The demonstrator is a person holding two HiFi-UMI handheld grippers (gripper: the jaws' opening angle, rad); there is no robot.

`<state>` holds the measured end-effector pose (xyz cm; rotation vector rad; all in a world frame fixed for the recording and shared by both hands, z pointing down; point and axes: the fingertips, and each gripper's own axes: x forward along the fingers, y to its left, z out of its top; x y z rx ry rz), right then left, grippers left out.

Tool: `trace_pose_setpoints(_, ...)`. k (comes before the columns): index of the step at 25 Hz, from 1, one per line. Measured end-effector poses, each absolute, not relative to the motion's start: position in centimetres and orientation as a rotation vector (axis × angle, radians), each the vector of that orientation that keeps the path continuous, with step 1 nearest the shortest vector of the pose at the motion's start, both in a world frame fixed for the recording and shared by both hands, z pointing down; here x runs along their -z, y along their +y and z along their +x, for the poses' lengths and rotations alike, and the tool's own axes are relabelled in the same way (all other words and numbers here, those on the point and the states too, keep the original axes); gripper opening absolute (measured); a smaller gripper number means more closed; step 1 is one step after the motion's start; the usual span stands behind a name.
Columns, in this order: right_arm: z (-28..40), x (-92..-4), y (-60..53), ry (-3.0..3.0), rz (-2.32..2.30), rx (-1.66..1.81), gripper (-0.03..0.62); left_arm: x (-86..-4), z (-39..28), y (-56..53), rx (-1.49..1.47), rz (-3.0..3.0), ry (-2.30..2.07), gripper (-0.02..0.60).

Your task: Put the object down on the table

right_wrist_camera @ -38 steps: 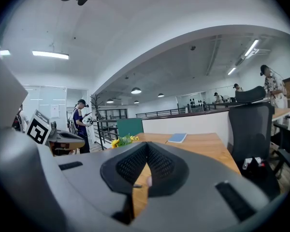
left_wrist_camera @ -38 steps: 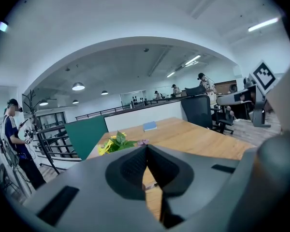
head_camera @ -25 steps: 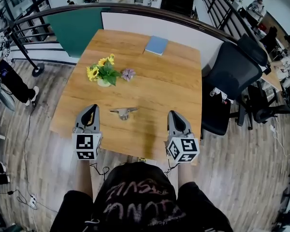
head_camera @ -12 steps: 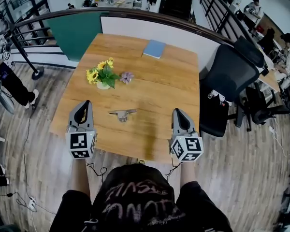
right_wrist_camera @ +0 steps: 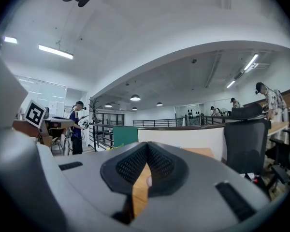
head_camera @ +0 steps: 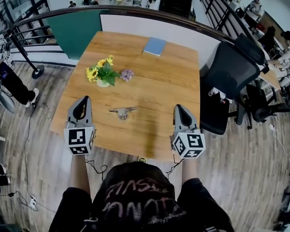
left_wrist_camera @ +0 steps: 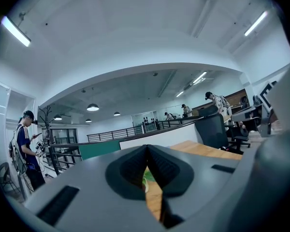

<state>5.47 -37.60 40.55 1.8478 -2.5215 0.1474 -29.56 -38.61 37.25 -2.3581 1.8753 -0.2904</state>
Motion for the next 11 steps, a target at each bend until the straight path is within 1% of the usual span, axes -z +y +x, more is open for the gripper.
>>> trace_pose_setpoints(11,5.2,-40.0,-38.4,-2.533,1.834,-0.135,0.005,-37.3,-30.7,-39.0,0.258,-2.368,1.922,0.012)
